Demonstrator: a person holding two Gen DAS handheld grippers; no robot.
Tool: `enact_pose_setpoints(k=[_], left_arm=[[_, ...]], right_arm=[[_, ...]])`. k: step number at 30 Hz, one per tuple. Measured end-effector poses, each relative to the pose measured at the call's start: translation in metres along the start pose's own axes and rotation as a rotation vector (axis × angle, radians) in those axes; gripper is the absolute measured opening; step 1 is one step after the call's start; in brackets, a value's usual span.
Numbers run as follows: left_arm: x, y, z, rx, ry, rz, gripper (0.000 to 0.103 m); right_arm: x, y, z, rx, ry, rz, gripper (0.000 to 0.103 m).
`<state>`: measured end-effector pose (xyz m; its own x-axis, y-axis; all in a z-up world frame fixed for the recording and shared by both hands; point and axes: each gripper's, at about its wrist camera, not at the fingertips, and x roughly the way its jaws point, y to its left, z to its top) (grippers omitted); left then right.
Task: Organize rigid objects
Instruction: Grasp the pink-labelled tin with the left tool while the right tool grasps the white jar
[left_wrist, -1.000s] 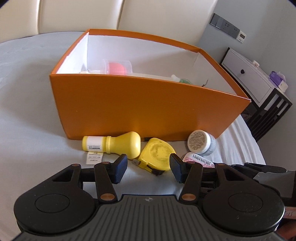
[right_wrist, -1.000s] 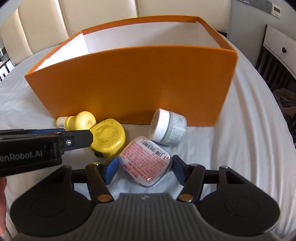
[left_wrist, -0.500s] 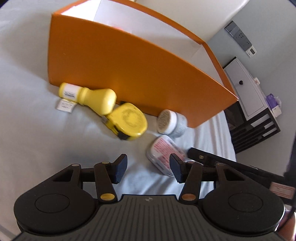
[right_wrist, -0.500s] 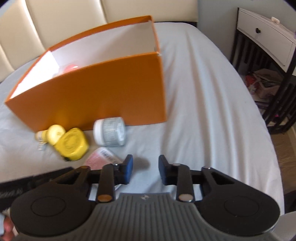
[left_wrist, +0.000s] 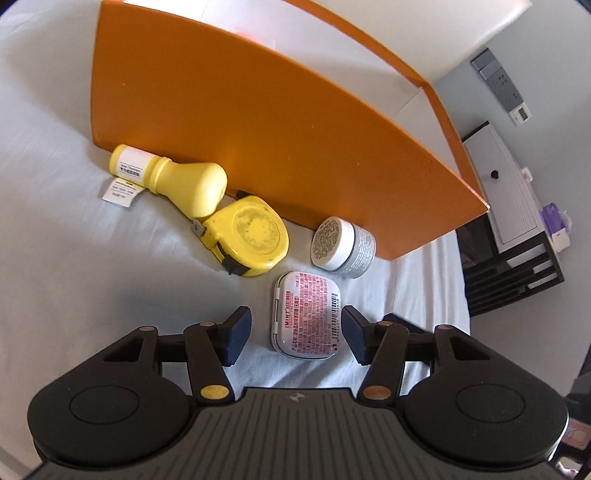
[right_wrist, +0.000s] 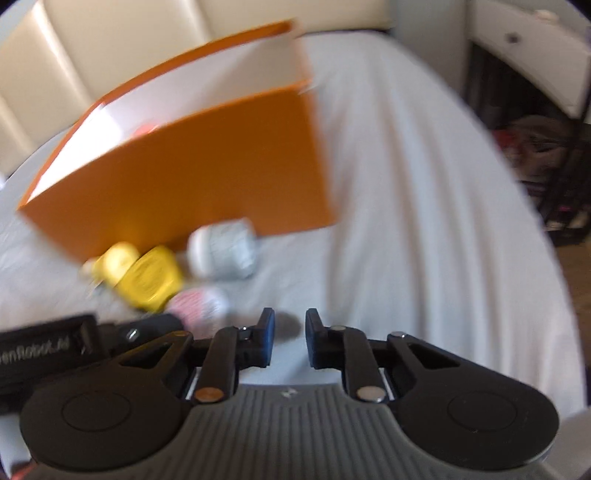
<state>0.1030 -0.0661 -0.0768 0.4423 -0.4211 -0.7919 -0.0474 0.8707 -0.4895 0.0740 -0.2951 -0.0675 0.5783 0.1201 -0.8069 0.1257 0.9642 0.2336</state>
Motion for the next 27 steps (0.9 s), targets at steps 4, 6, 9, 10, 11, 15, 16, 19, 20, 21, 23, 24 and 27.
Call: enact_pose_setpoints(k=[4,6,9,10,11,15,16,19,20,21,23,24,27], left_arm=[[0.016,-0.006,-0.004,0.026,0.02,0.04,0.064],[0.019,-0.007,-0.005,0.032,0.018,0.032,0.06],[0.022,-0.01,-0.006,0.039,0.01,0.029,0.053],[0.022,-0.012,-0.006,0.045,0.004,0.022,0.048],[0.021,-0.013,-0.007,0.048,-0.001,0.021,0.048],[0.014,-0.02,-0.01,0.073,-0.028,0.012,0.03],[0.01,-0.021,-0.01,0.08,-0.039,-0.001,0.029],[-0.002,-0.019,-0.007,0.106,-0.072,0.03,0.022],[-0.004,-0.017,-0.005,0.103,-0.077,0.032,0.021],[-0.007,-0.014,-0.003,0.099,-0.077,0.031,0.02],[-0.013,-0.011,0.001,0.107,-0.09,0.04,0.019],[-0.015,-0.01,0.003,0.114,-0.097,0.041,0.019],[-0.018,-0.006,0.006,0.105,-0.1,0.027,0.019]], right_arm=[[0.008,-0.006,0.002,0.045,0.04,0.025,0.02],[0.009,-0.007,0.004,0.055,0.035,0.021,0.021],[0.009,-0.01,0.006,0.068,0.028,0.022,0.021],[0.009,-0.01,0.006,0.072,0.024,0.021,0.022],[0.009,-0.01,0.006,0.077,0.017,0.025,0.022],[0.006,-0.008,0.005,0.068,-0.013,0.051,0.022],[0.004,-0.007,0.006,0.058,-0.021,0.062,0.024],[0.001,0.004,0.009,0.005,-0.047,0.085,0.037],[0.001,0.008,0.01,-0.012,-0.056,0.089,0.038],[0.001,0.012,0.011,-0.032,-0.067,0.094,0.038],[0.002,0.022,0.014,-0.065,-0.074,0.104,0.043],[0.003,0.026,0.016,-0.074,-0.075,0.112,0.045],[0.008,0.035,0.022,-0.083,-0.079,0.117,0.045]])
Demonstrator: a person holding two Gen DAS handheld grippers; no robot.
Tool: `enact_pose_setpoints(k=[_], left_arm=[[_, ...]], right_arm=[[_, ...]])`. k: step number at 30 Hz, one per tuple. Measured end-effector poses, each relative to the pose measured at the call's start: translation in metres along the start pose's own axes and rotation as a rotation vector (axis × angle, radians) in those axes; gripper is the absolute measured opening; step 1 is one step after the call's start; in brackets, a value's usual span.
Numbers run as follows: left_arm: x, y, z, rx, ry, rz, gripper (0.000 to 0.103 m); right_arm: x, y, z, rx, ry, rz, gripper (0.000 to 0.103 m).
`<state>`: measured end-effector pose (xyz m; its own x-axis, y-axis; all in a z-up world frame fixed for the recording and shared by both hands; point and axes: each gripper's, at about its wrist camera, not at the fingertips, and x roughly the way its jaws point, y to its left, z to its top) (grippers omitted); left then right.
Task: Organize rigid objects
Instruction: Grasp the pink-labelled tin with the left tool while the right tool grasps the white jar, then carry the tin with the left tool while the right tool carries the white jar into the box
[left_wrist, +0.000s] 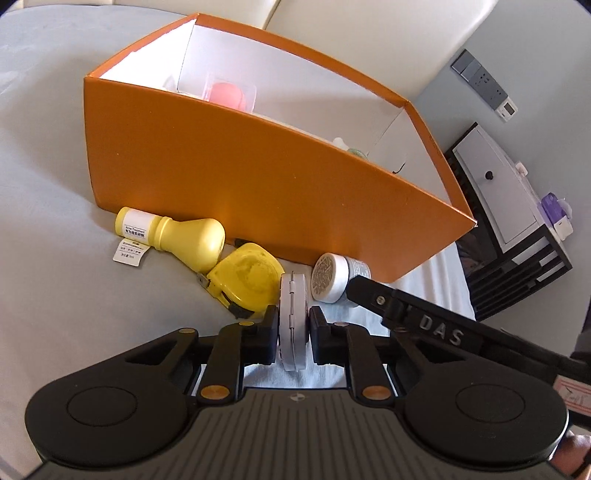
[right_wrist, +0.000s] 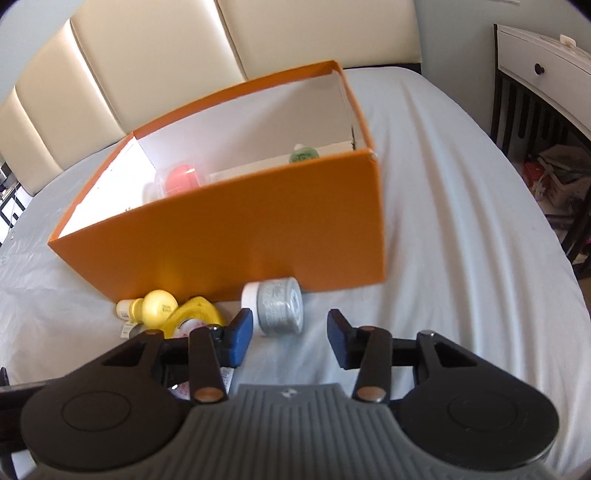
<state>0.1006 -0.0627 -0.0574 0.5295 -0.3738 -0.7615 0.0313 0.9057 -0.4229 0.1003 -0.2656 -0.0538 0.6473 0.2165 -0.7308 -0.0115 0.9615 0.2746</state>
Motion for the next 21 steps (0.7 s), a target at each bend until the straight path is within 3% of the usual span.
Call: enact_pose_setpoints(k=[6,13,21], left_arm=[[0.014,-0.004,-0.003,0.039,0.047,0.011,0.019],[0.016,0.005,-0.005,0.003,0.04,-0.023,0.019],[0.006,0.01,-0.009,-0.006,0.027,-0.036,0.019]], right_arm=[[0.016,0.003,0.002,0.001,0.032,0.046,0.045],[0.031,0.004,0.0,-0.006,0.053,0.03,0.038],[0.015,0.001,-0.008,-0.023,0.025,-0.006,0.036]])
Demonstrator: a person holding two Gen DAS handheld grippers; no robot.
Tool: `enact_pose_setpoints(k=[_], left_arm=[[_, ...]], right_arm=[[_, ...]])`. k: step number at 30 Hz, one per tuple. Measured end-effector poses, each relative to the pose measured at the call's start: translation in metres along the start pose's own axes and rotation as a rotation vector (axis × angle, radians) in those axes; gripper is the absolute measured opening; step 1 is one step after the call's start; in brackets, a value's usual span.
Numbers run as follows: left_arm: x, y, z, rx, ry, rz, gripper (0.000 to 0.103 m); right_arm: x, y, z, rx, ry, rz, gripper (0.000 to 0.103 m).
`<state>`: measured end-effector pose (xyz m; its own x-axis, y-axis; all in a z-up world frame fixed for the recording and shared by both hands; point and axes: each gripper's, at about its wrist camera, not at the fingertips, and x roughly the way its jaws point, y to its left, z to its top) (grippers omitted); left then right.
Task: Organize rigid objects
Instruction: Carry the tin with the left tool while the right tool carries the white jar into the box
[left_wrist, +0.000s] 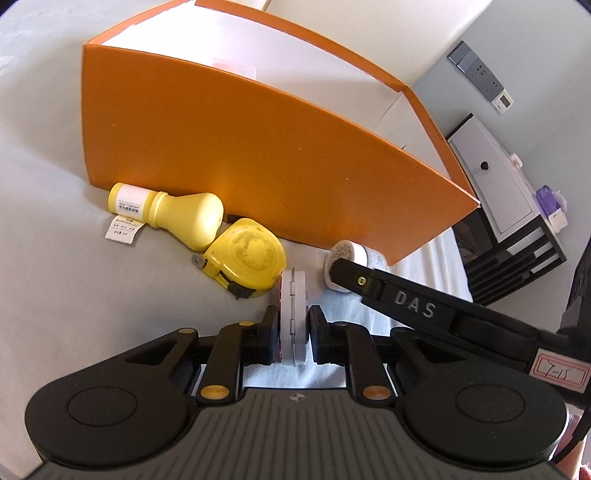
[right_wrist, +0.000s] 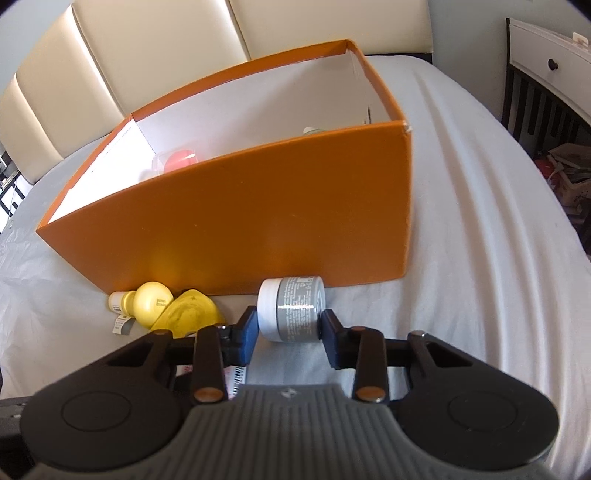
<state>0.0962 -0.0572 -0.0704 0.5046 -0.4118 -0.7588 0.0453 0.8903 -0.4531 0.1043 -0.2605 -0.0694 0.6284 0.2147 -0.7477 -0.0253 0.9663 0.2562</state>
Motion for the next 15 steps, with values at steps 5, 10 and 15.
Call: enact_pose_setpoints(k=[5,10,15], left_arm=[[-0.023,0.003,-0.001,-0.006,-0.045,-0.023,0.019],[-0.05,0.004,0.006,-0.016,-0.105,-0.034,0.019],[-0.074,0.001,0.025,-0.001,-0.172,-0.057,0.019]], right_arm=[[-0.023,0.003,-0.007,-0.039,-0.031,-0.022,0.034],[-0.051,0.01,-0.008,-0.082,-0.067,-0.011,0.034],[-0.082,0.029,0.006,-0.159,-0.132,0.019,0.034]])
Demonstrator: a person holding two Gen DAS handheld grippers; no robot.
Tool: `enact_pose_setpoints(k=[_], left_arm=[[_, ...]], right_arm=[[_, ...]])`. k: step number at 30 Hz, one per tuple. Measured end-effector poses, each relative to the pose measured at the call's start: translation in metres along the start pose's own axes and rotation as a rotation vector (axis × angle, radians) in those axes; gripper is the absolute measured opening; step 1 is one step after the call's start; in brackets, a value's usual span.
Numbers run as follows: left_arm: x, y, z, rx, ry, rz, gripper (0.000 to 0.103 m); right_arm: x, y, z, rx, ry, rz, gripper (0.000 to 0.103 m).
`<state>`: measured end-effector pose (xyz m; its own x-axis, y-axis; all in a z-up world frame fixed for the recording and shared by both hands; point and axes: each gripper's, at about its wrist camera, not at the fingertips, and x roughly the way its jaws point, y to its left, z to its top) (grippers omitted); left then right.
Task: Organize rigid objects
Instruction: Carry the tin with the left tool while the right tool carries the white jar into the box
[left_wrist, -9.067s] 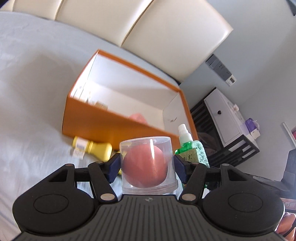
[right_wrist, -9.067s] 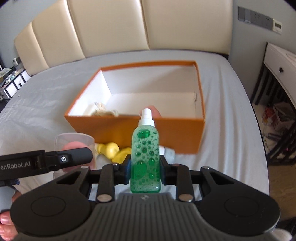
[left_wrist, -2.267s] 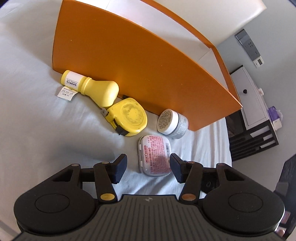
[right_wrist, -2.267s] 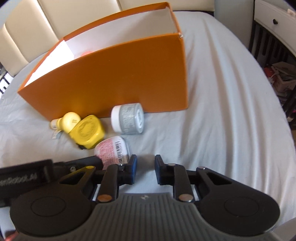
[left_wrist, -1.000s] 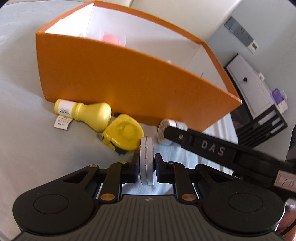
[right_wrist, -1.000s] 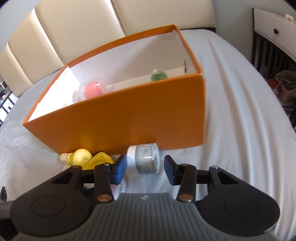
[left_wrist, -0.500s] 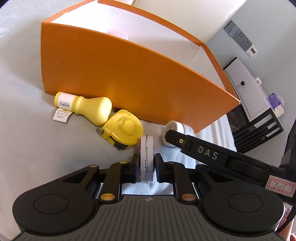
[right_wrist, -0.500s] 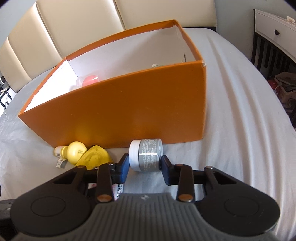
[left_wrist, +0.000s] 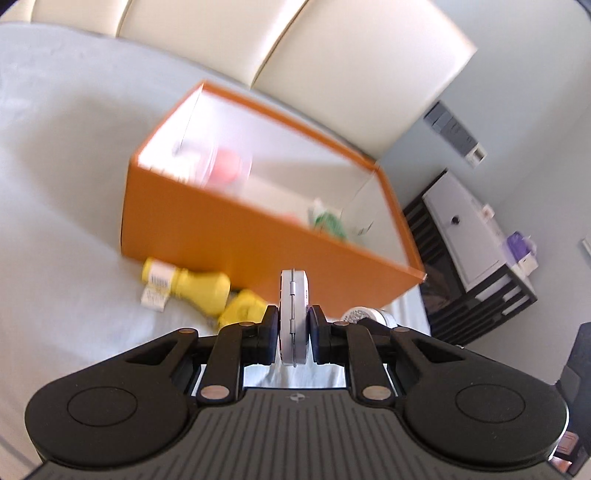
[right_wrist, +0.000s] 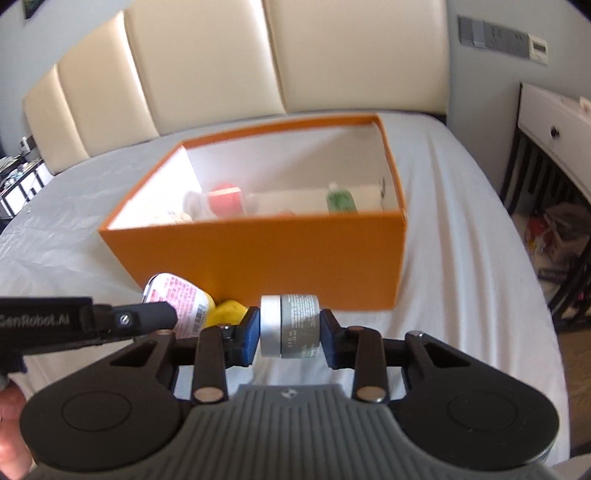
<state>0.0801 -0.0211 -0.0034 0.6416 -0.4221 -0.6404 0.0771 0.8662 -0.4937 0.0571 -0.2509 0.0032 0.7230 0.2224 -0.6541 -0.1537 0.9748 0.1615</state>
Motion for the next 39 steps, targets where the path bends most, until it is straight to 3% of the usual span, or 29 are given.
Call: enact_pose_setpoints(k=[7,17,25,33,39], left_arm=[[-0.015,-0.006,0.036,0.05,-0.063,-0.016,0.019],[0.0,-0.011,0.101,0.105,-0.072,-0.043,0.019],[0.051,-0.011,0.122,0.094,-0.001,-0.02,0.019],[0.112,0.016,0.124,0.046,0.122,0.054,0.019],[0.134,0.03,0.124,0.035,0.196,0.077,0.019]], right_arm=[[-0.018,0.017,0.04,-0.096,-0.075,0.03,0.034],[0.003,0.016,0.102,-0.155,-0.11,0.018,0.034],[0.061,0.009,0.126,-0.162,0.007,0.034,0.034],[0.122,0.022,0.132,-0.259,0.125,0.019,0.034],[0.158,0.03,0.13,-0.298,0.219,0.009,0.034]])
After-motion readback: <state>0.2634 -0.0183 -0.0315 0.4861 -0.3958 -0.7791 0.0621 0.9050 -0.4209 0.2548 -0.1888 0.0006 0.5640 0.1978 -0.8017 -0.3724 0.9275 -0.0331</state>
